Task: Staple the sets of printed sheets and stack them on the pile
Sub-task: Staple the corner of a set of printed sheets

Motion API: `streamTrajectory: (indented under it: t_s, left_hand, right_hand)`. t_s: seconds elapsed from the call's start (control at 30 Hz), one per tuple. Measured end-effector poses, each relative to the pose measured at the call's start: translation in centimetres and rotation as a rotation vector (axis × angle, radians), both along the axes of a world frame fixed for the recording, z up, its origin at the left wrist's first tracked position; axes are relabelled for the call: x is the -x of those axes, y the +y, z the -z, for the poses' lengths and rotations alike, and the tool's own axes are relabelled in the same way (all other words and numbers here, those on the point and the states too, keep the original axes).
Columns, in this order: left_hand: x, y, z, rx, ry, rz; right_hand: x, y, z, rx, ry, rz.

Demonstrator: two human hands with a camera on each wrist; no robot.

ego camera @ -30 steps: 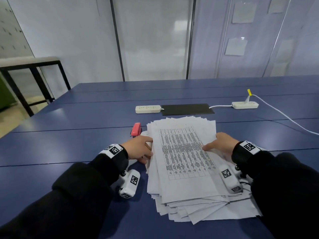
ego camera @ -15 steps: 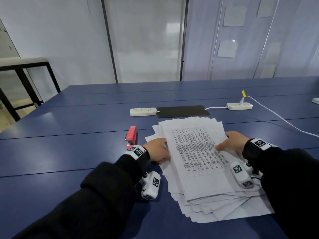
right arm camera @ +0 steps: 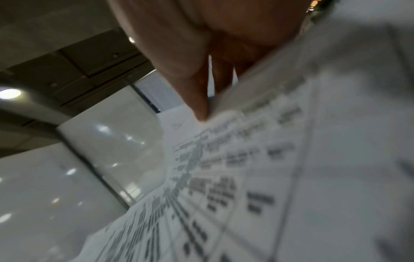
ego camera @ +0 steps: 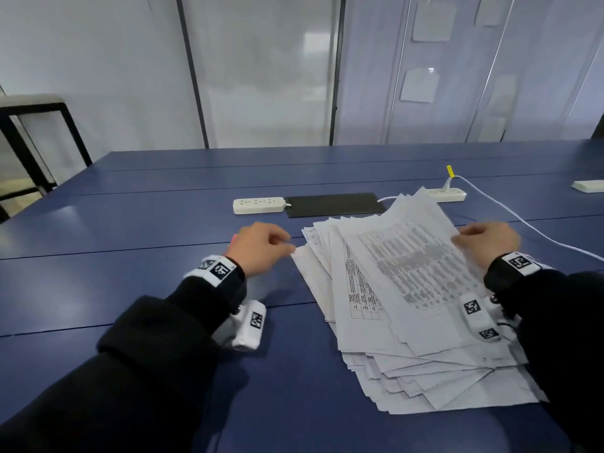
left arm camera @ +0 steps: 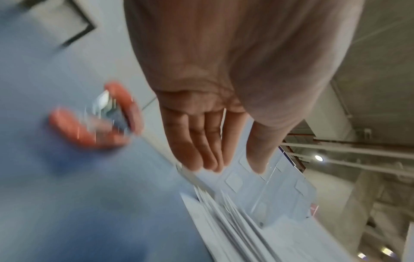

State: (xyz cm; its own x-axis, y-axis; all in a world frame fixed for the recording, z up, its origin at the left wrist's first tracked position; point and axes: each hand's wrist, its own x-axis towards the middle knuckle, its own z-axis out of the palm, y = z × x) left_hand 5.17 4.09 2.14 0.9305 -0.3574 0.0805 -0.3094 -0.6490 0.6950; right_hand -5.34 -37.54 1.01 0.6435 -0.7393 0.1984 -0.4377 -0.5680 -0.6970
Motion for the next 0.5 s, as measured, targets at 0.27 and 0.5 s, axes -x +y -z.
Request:
streamTrajectory:
  t_s: [0.27, 0.5]
  left_hand:
    - [-4.8, 3.8, 0.0, -0.566, -0.063, -0.162]
    - [-5.0, 5.5, 1.6, -0.621, -0.045, -0.155]
  right_hand:
    - [-2.4, 2.0, -4.9, -0.083, -0.097, -0.270]
    - [-3.7, 3.9, -4.0, -0.280, 0.429, -0.393]
